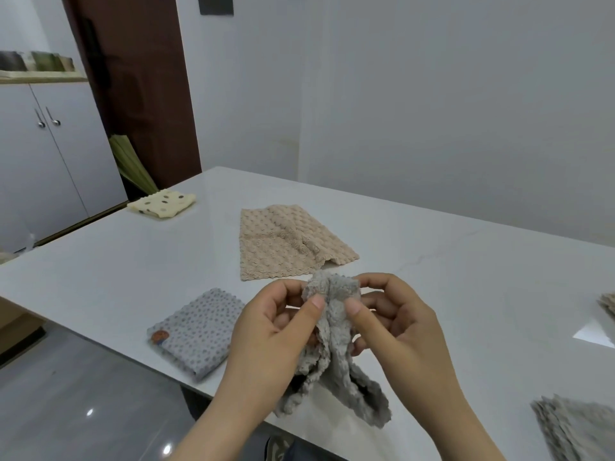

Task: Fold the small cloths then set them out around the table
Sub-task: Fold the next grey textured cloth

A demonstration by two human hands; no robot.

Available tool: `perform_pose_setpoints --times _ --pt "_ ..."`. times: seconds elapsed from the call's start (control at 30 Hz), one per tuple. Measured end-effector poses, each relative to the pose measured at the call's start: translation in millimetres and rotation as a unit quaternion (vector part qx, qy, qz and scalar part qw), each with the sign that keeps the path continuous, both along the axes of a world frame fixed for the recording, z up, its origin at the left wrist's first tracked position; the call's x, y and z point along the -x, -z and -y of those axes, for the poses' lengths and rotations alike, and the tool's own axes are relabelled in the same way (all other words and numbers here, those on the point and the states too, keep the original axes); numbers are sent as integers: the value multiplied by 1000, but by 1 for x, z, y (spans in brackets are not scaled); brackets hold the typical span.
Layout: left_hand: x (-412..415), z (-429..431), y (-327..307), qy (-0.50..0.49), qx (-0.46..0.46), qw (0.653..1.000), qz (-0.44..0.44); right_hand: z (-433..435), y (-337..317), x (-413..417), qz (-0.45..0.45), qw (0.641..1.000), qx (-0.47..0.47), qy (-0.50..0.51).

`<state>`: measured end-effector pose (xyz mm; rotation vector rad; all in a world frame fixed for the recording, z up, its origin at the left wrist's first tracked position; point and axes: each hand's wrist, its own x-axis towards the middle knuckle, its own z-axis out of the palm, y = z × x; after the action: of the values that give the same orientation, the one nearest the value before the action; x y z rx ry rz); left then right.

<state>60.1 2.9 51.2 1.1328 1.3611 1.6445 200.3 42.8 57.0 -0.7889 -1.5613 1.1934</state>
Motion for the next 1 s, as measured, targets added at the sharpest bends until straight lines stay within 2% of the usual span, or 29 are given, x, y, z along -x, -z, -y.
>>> perform_pose_setpoints --times 0.17,0.33,0.5,0.87,1.0 --pt "5 3 3 27 6 999 27 -5 3 -4 -14 997 41 -69" --pt "6 7 2 72 10 996 54 -13 1 -3 12 991 25 -128" --pt "8 10 0 75 5 995 72 -19 -5 -2 36 985 22 -167" --pt "14 12 -2 57 -5 996 70 -26 -8 1 88 985 13 -147" --pt "15 12 -1 41 -1 997 60 -28 -5 2 124 987 -58 -89"
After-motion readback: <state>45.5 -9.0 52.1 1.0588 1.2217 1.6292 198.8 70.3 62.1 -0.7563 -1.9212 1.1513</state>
